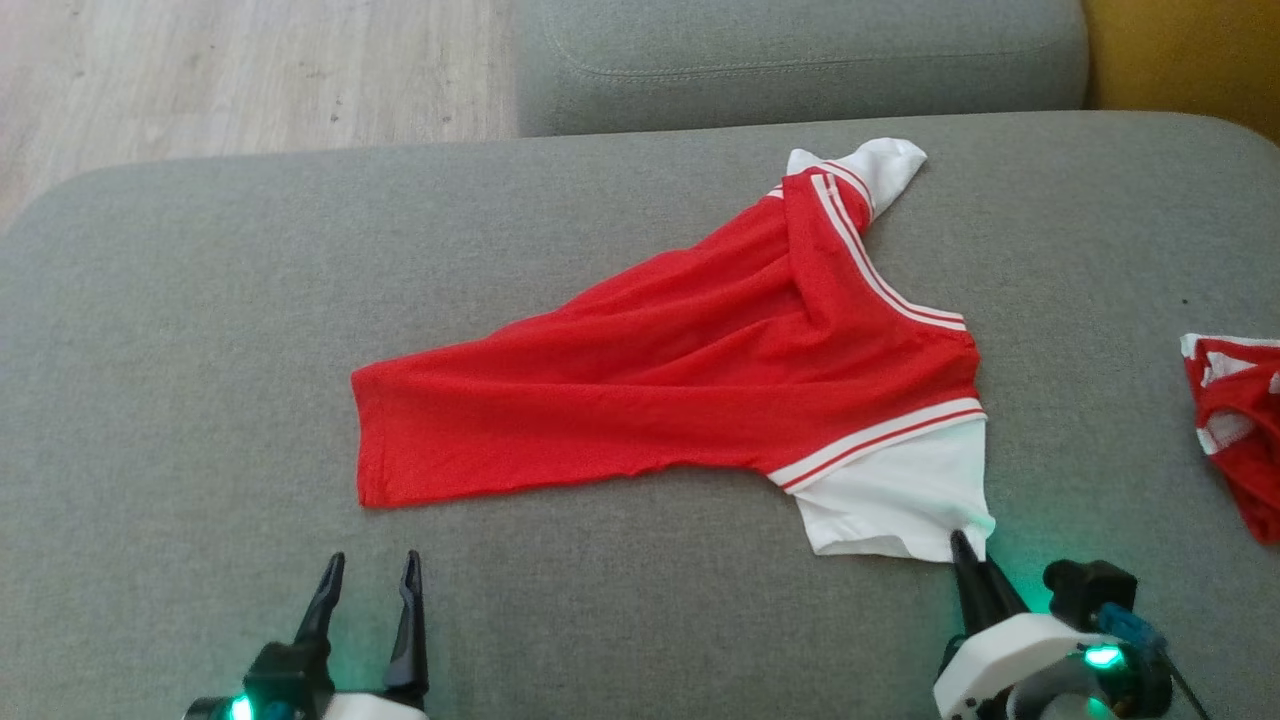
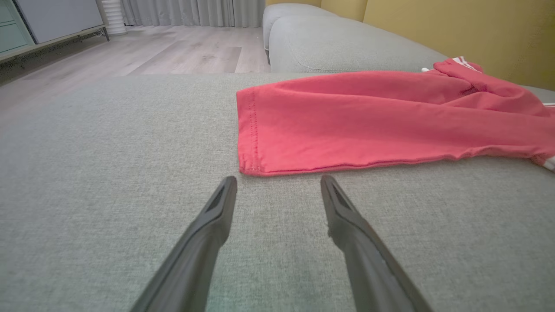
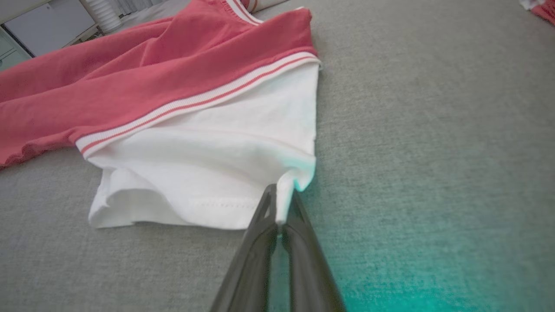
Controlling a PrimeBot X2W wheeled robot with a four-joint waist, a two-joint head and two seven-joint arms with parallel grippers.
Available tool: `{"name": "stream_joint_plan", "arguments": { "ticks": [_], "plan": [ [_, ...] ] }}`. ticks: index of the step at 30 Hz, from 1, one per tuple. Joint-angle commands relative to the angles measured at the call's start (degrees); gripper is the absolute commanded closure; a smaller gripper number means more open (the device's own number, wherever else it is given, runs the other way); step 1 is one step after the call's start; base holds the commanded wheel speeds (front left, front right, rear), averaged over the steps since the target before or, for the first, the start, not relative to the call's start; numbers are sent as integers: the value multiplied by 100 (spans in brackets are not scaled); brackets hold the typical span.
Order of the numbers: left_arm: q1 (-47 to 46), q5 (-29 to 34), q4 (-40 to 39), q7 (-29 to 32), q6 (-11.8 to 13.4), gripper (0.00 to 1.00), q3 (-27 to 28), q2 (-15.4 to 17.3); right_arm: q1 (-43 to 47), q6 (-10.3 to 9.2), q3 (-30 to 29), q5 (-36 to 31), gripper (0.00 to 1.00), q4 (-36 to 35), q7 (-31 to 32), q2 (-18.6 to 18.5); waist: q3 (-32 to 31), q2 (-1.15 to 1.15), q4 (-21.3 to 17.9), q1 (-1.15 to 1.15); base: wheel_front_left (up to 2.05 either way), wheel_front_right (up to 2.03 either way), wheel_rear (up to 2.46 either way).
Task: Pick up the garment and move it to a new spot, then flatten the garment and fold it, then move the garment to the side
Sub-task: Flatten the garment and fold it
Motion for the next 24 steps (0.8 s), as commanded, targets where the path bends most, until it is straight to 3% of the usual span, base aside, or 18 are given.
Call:
{"name": "stream_joint_plan", "arguments": {
  "ticks": [1, 9, 17, 24],
  "plan": [
    [-280, -82, -119, -31, -13, 0, 211, 2, -66, -5, 102, -31, 100, -18, 12, -14, 1, 0, -25, 0, 0, 0, 0],
    [-565, -317, 35, -31, -48, 0, 382, 1, 342, -5, -423, -298, 100, -868, 12, -95, 136, 0, -258, 0, 0, 0, 0],
    [-1042, -750, 796, -31, -227, 0, 394, 1, 271, -5, -80, -174, 100, -1484, 12, -96, 437, 0, -536, 0, 0, 0, 0],
    [-1383, -805, 1212, -31, -29, 0, 548, 1, 126, -5, 138, -86, 100, -1790, 12, -72, 628, 0, -590, 0, 0, 0, 0]
  ]
}}
